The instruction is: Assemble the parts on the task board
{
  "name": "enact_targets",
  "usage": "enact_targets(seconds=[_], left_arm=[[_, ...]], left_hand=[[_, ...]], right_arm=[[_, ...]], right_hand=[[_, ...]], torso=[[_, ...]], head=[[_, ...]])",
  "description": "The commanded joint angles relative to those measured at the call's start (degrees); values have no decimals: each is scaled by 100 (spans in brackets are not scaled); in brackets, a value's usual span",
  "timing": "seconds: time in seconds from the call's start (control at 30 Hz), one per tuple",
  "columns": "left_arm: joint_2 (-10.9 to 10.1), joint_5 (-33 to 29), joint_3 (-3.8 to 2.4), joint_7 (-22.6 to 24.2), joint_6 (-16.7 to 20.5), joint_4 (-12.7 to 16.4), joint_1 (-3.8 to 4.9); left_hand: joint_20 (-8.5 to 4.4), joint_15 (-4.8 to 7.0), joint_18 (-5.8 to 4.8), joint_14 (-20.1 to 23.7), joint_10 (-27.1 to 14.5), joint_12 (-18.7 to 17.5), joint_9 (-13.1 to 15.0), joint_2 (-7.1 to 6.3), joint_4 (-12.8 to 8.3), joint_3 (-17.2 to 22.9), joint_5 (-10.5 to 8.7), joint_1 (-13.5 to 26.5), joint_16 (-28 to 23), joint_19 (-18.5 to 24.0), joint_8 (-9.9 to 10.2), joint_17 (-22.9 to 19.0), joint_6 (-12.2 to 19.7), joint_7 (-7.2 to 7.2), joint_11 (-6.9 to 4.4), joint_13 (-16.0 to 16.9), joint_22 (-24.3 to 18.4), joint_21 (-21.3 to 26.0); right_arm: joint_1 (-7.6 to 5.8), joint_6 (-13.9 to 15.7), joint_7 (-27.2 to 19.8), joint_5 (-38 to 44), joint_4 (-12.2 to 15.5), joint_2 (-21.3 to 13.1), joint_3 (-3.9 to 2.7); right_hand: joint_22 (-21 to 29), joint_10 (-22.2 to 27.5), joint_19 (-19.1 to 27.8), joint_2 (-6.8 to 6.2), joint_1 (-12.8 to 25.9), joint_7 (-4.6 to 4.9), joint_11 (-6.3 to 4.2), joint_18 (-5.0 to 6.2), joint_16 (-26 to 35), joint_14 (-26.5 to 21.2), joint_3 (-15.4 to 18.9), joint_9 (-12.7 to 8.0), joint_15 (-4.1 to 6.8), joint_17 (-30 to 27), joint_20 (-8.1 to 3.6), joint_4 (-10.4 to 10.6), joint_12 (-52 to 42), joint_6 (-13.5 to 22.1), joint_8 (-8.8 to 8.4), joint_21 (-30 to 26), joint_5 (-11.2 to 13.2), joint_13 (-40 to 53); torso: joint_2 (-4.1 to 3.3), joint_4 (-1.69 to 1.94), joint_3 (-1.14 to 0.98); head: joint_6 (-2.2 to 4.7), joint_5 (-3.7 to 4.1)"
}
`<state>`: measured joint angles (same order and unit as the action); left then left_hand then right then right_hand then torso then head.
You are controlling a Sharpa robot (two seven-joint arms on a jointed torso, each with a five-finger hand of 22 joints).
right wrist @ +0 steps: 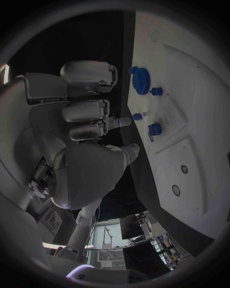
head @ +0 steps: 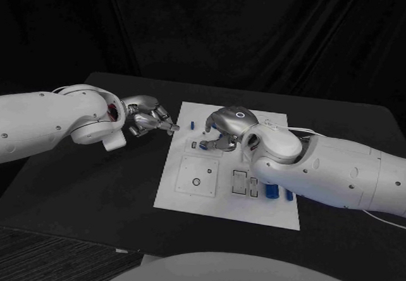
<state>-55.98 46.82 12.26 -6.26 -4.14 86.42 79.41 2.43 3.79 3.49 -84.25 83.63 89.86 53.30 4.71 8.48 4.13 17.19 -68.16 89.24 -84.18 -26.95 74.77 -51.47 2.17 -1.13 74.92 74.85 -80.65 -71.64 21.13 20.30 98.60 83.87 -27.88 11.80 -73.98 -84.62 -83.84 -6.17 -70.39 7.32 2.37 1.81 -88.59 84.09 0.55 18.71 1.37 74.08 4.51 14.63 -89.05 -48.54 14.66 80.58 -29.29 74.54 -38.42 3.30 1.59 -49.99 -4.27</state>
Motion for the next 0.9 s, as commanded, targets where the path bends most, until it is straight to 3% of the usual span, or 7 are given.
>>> enact_targets(seconds=[0.03, 0.1, 0.27, 0.37, 0.63, 0.9], left_arm=[[-3, -36, -5, 96, -14, 8, -13], [2, -36, -4, 85, -29, -3, -17], [9, -36, -4, 52, -86, -19, -32], [13, -36, -4, 36, -108, -23, -40], [27, -36, -4, 18, -128, -37, -50], [68, -36, -4, 9, -155, -65, -56]], left_hand=[[-47, 69, -117, -575, 637, 14, 142, 4, 158, 16, 87, -75, 76, -92, -68, 1523, 107, -3, -59, 1508, 1208, 39], [-46, 68, -117, -575, 637, 14, 139, 14, 167, 25, 110, -89, 76, -91, -75, 1523, 117, -2, -58, 1508, 1207, 41], [-45, 67, -115, -575, 637, 14, 138, 23, 170, 38, 133, -111, 76, -87, -84, 1523, 123, -3, -58, 1508, 1204, 50], [-45, 67, -113, -575, 637, 14, 137, 27, 173, 41, 139, -116, 76, -83, -87, 1523, 125, -3, -58, 1508, 1203, 56], [-45, 66, -111, -575, 637, 14, 136, 33, 182, 45, 147, -119, 76, -79, -91, 1523, 128, -1, -57, 1508, 1200, 65], [-44, 66, -110, -575, 637, 14, 135, 36, 188, 46, 153, -120, 76, -75, -94, 1523, 129, 1, -56, 1508, 1198, 71]], right_arm=[[28, -314, 269, 94, -124, 99, -3], [35, -416, 308, 95, -215, 181, -3], [52, -560, 357, 95, -350, 295, -3], [67, -625, 377, 95, -382, 319, -3], [88, -767, 403, 95, -421, 340, -3], [95, -810, 368, 95, -416, 347, -3]], right_hand=[[-1325, -538, -255, 5, 90, 11, 60, 30, -141, 591, -70, 93, -35, 1592, 48, 42, -95, 115, 80, 111, -148, 1546], [-1323, -538, -251, 7, 98, 13, 62, 31, -141, 591, -89, 97, -38, 1592, 51, 50, -95, 128, 82, 106, -192, 1546], [-1321, -538, -242, -30, 105, 19, 69, 33, -141, 591, -172, 115, -44, 1592, 60, 45, -95, 155, 97, 109, -533, 1546], [-1314, -538, -233, -30, 104, 19, 69, 38, -141, 591, -177, 115, -44, 1592, 61, 44, -95, 158, 97, 90, -545, 1546], [-1298, -538, -207, -50, 79, 30, 77, 49, -141, 591, -241, 135, -50, 1592, 67, 7, -95, 213, 104, 48, -702, 1546], [-1291, -538, -196, -54, 76, 31, 78, 55, -141, 591, -251, 141, -51, 1592, 68, 0, -95, 220, 107, 27, -722, 1546]], torso=[[18, 51, 66], [24, 57, 72], [22, 39, 49], [28, 36, 46], [33, 34, 50], [29, 21, 68]], head=[[-1, -6], [-1, -14], [-1, -41], [-1, -53], [-1, -92], [-1, -108]])
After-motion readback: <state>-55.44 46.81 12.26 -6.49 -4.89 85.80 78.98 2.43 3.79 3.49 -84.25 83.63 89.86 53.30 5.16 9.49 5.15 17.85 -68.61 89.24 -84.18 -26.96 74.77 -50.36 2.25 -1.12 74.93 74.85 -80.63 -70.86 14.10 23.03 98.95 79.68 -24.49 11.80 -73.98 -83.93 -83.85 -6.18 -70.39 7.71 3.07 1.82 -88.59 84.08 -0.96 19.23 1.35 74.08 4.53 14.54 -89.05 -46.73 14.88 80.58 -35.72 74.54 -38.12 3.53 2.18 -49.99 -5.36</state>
